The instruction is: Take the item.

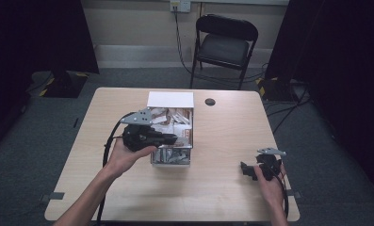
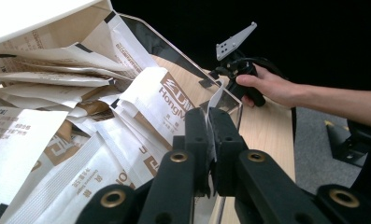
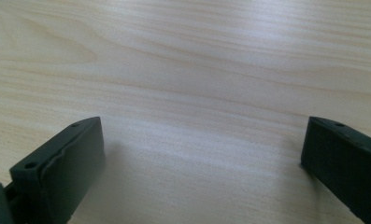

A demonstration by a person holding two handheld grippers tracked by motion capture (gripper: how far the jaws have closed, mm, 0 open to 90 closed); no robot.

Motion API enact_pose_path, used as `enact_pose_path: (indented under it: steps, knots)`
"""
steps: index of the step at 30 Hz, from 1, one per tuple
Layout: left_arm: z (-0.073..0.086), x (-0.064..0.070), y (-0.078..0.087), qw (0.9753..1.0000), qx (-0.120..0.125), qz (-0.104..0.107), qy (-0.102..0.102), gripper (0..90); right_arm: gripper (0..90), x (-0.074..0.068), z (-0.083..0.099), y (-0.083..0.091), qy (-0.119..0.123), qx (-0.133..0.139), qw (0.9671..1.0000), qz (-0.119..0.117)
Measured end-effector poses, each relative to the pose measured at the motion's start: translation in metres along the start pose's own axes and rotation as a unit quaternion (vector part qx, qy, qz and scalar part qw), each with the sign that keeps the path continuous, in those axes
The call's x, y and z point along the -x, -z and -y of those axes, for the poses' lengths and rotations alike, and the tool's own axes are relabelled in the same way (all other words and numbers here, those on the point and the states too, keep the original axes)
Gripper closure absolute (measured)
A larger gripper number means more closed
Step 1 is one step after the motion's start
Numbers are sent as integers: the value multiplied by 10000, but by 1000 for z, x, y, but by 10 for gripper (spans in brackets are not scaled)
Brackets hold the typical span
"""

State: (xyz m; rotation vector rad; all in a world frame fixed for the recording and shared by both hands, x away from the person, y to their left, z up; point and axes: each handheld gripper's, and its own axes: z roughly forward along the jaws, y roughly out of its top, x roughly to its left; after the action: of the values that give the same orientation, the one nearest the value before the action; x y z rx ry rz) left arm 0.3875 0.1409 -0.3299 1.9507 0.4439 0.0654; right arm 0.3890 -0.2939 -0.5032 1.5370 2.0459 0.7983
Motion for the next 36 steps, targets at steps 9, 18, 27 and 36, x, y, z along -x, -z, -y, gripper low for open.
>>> enact_pose_path:
  steps: [9, 18, 27, 36]
  knots:
    - [1, -5, 4, 9997, 148, 16, 182, 895, 0, 0, 0, 0, -1, -1, 10000, 1]
    - [-1, -8, 9, 9990, 266, -88, 354, 900, 0, 0, 0, 0, -1, -2, 10000, 1]
    - [-1, -9, 19, 9981, 442, -250, 337, 900, 0, 0, 0, 0, -1, 0, 10000, 0]
    - [-1, -10, 23, 9976, 506, -285, 379, 900, 0, 0, 0, 0, -1, -1, 10000, 1]
